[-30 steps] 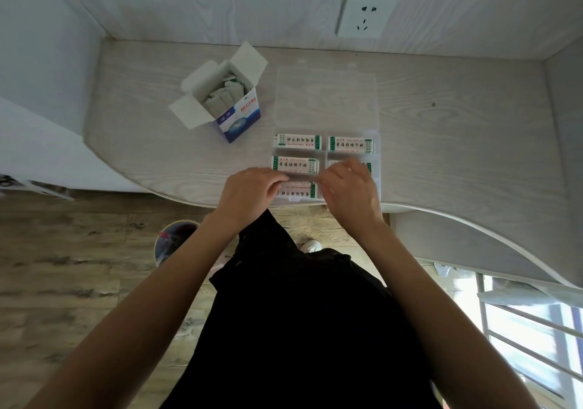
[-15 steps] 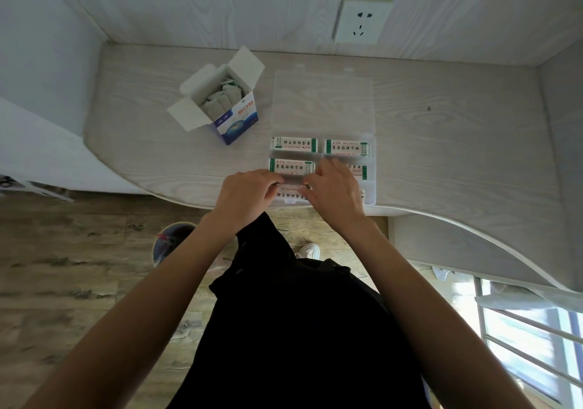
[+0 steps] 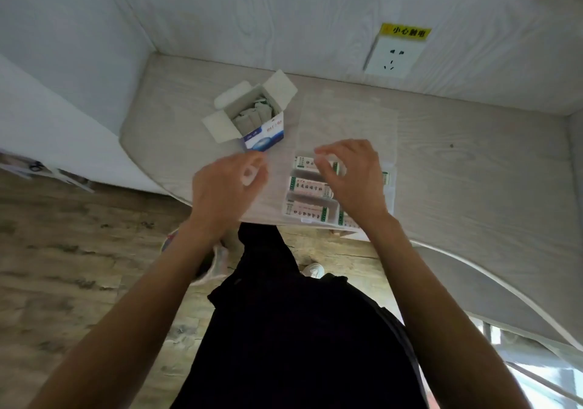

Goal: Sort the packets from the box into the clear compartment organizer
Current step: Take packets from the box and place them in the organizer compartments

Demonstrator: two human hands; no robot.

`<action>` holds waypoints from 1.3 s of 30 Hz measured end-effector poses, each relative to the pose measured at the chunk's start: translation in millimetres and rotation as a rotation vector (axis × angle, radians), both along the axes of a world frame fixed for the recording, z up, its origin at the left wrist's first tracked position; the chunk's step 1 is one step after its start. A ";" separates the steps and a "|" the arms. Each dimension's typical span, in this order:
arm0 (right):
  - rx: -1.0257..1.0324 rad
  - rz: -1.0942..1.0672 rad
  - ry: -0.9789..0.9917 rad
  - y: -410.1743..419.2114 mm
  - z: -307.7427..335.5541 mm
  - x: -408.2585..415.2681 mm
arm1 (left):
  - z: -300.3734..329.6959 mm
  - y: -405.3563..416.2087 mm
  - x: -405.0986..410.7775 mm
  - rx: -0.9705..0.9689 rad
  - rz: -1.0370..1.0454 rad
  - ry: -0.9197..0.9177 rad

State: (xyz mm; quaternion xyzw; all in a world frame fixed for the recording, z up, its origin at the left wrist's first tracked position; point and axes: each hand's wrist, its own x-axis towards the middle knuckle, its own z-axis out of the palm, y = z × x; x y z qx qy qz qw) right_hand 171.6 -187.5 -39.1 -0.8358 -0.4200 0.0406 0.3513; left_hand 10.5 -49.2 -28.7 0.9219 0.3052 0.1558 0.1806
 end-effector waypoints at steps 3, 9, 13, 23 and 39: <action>-0.035 0.120 -0.065 53.0 14.4 13.0 | -0.4 43.6 4.0 0.063 0.226 -0.058; -0.400 0.192 -0.409 162.9 17.8 16.8 | -29.4 90.7 32.7 -0.103 0.221 0.193; -0.611 0.192 -0.500 184.8 5.0 18.6 | -30.5 93.0 39.1 -0.119 0.236 0.181; -0.353 0.262 -0.216 160.4 7.0 29.3 | -30.6 83.3 34.8 -0.138 0.235 0.066; 0.252 -0.118 0.814 60.0 38.6 28.5 | 24.4 51.8 61.9 -0.437 -0.211 -0.196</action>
